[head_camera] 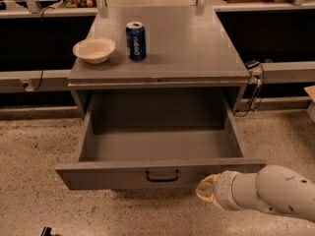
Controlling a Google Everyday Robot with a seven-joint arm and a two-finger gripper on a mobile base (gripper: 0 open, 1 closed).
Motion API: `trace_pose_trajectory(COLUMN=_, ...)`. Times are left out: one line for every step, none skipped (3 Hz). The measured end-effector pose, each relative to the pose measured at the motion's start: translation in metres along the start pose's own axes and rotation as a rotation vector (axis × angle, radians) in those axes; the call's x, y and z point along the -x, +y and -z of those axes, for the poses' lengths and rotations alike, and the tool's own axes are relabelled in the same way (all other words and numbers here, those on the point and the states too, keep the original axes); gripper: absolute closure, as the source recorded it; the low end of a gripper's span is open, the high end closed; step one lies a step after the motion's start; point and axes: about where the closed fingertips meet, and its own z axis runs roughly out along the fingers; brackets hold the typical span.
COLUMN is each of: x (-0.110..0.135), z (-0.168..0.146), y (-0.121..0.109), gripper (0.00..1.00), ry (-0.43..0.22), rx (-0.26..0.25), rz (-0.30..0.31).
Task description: Close top drawer
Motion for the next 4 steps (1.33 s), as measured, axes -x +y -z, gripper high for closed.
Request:
trace_pose_trajectory(x=-0.017, z=0.01, y=-0.022, gripper=1.0, ry=-0.003, rx=-0.074, rz=-0.045)
trace_pose_trajectory(x=-0.018, z=0.007, y=-0.039, gripper=1.0, ry=-0.017, rx=-0.101, rz=-0.056)
trace_pose_trajectory(x=-0.004, z=-0.015, y=-0.05, gripper=1.0, ry=-0.054, rx=-0.087, rz=-0.033)
trace_pose_trajectory(x=0.017, z=-0.043, y=-0.061, gripper=1.0, ry=-0.102, rx=-0.066, rz=0.011)
